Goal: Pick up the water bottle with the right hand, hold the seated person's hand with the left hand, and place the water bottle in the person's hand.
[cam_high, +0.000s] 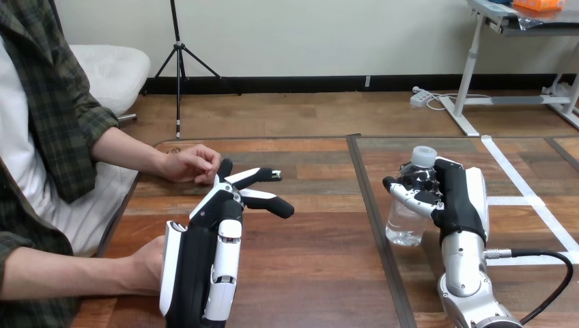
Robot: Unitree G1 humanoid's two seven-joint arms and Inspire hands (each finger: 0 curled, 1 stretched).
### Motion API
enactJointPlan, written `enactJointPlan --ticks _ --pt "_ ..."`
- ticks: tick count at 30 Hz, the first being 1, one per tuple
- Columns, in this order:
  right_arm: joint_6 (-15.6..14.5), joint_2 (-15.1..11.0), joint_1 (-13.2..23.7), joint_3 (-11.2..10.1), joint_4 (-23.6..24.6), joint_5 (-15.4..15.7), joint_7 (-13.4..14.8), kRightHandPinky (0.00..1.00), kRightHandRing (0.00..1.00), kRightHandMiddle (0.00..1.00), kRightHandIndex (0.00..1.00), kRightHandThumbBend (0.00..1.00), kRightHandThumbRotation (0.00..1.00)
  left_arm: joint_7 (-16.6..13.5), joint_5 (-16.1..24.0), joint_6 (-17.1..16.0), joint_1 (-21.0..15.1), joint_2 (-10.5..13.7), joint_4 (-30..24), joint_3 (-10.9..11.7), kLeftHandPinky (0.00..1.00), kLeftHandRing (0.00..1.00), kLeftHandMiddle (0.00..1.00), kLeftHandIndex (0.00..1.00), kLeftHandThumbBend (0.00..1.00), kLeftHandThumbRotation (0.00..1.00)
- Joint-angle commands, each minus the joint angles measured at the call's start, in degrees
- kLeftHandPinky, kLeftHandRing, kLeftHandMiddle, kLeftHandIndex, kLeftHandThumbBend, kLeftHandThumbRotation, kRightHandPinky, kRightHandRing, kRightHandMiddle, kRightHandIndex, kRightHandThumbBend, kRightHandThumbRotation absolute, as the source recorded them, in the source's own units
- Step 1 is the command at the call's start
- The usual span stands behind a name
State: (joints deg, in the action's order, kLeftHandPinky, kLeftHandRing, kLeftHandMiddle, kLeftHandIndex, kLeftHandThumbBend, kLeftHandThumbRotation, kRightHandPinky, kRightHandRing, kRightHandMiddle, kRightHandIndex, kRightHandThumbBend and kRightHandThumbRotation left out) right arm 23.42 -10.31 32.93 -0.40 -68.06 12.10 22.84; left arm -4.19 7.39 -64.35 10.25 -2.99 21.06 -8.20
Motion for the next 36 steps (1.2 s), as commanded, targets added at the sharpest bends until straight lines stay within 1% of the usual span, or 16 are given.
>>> enactJointPlan --ticks 1,6,9,12,15,18,21,24,27,31,36 --pt "1.45 0.61 2.2 -0.26 0.26 -0.48 0.15 0.41 0.46 0.47 0.45 0.48 0.0 0.09 -0.06 -0.79 -2.17 -1.28 -0.24 -0.15 1.0 0.52 0.52 0.66 0.0 1.0" --pt "1.35 0.63 2.19 -0.12 0.38 -0.38 0.42 0.41 0.45 0.47 0.45 0.47 0.0 0.16 0.17 -1.1 -2.3 -1.09 -0.02 -0.1 1.0 0.52 0.52 0.66 0.0 1.0" --pt "1.48 0.7 2.24 -0.23 0.31 -0.47 0.65 0.41 0.45 0.47 0.45 0.47 0.0 0.21 -0.1 -0.98 -2.16 -1.14 -0.08 -0.22 1.0 0.52 0.52 0.66 0.0 1.0" --pt "1.64 0.82 2.18 -0.59 0.44 -1.0 0.21 0.41 0.45 0.47 0.45 0.47 0.0 0.08 0.2 -0.98 -2.06 -1.28 -0.22 -0.17 1.0 0.52 0.52 0.66 0.0 1.0" --pt "1.8 0.85 2.15 -0.51 0.5 -0.9 0.6 0.41 0.45 0.47 0.45 0.47 0.0 0.11 -0.15 -1.18 -2.15 -1.35 0.07 -0.25 1.0 0.52 0.52 0.66 0.0 1.0" --pt "1.54 0.9 2.17 -0.6 0.67 -1.02 0.48 0.41 0.45 0.47 0.45 0.47 0.0 0.09 0.29 -0.95 -2.05 -1.25 -0.14 -0.17 1.0 0.52 0.53 0.66 0.0 1.0" --pt "2.22 0.94 2.08 -0.82 0.65 -1.29 0.24 0.41 0.45 0.47 0.45 0.47 0.0 0.22 -0.07 -0.45 -1.92 -1.31 -0.45 -0.41 1.0 0.53 0.53 0.66 0.0 1.0" --pt "2.35 0.7 2.15 -0.18 0.49 -0.35 1.33 0.41 0.45 0.47 0.45 0.47 0.0 -0.07 0.85 -0.16 -1.79 -1.31 -0.63 -0.04 1.0 0.53 0.53 0.66 0.0 1.0" --pt "1.97 0.81 2.17 -0.4 0.69 -0.7 0.91 0.42 0.45 0.47 0.45 0.48 0.0 0.15 0.15 -1.01 -2.11 -1.28 -0.01 -0.31 1.0 0.53 0.53 0.66 0.0 1.0" --pt "2.7 0.69 2.07 -0.31 0.7 -0.59 0.71 0.42 0.45 0.47 0.45 0.47 0.0 -0.44 1.22 -0.49 -2.05 -1.62 -0.38 0.18 1.0 0.53 0.53 0.66 0.0 1.0" --pt "2.98 0.66 2.0 -0.26 0.73 -0.4 0.9 0.41 0.45 0.47 0.45 0.47 0.0 -0.46 1.27 -0.61 -2.12 -1.56 -0.35 0.1 1.0 0.52 0.53 0.66 0.0 1.0"
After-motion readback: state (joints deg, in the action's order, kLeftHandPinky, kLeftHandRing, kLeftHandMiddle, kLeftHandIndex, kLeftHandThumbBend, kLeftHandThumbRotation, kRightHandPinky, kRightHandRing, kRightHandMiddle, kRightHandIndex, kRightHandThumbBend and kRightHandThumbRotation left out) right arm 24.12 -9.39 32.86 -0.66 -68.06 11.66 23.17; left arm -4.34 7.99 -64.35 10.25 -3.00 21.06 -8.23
